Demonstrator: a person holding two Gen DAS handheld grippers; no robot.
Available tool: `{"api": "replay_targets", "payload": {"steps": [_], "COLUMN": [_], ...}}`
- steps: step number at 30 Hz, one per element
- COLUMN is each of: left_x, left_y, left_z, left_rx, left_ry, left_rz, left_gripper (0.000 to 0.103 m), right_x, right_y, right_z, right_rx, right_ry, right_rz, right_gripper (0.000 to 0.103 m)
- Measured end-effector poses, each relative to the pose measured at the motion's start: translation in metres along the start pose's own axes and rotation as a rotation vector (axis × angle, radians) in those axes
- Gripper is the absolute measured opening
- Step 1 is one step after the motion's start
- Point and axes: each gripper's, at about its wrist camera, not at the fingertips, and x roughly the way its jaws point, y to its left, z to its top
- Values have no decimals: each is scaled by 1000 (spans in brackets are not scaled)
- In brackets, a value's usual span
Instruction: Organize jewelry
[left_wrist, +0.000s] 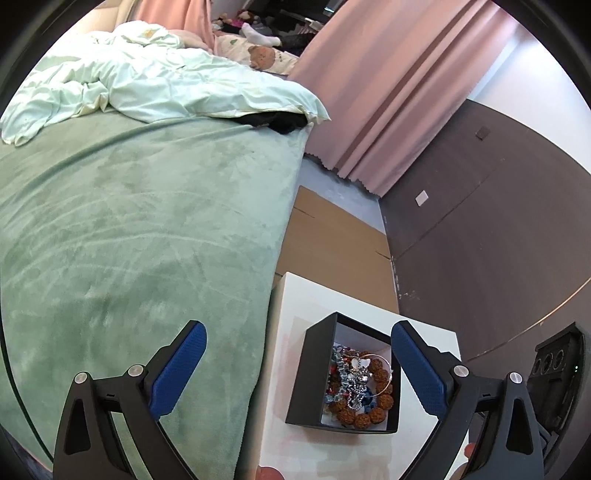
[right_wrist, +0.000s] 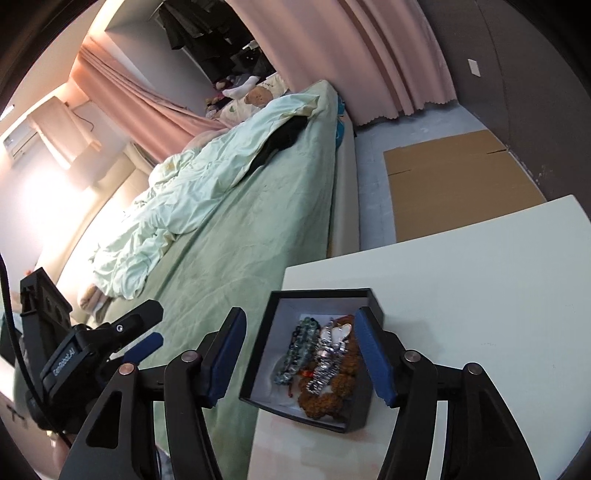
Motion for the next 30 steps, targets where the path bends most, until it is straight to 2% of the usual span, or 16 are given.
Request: {"api": "replay_targets", "payload": {"steps": [9,11,13,15,20,25,30], "left_x": [-7,-10,-13,-17,-25,-38,-51], "left_y": [-22,-28,-34,-41,-53,-66,-72], "left_z": [-17,-23,-29,-35,-50,-67,-80], "left_rx": [97,124,163,205,280,374,423], "left_ry": [-10,-7,-13,-27,-47,-78,-96], "left_rz": [12,11,24,39,56,67,55], "left_gripper": [100,100,100,100,100,100,100], "right_x": [-30,-38,-50,-58,-75,-92,-112], "right_y": [-9,-12,-19,-24,-33,-37,-44], "right_z": [-11,-13,-20,-22,-27,-35,-46], "right_rx": [-4,8,49,78,107,78,31], "right_ry": [-9,-20,-50,-63,-81,-95,-102], "right_rz": [-44,-57,-83,-93,-124,-168,-153], "right_gripper": [62,68,87,93,93,93,93]}}
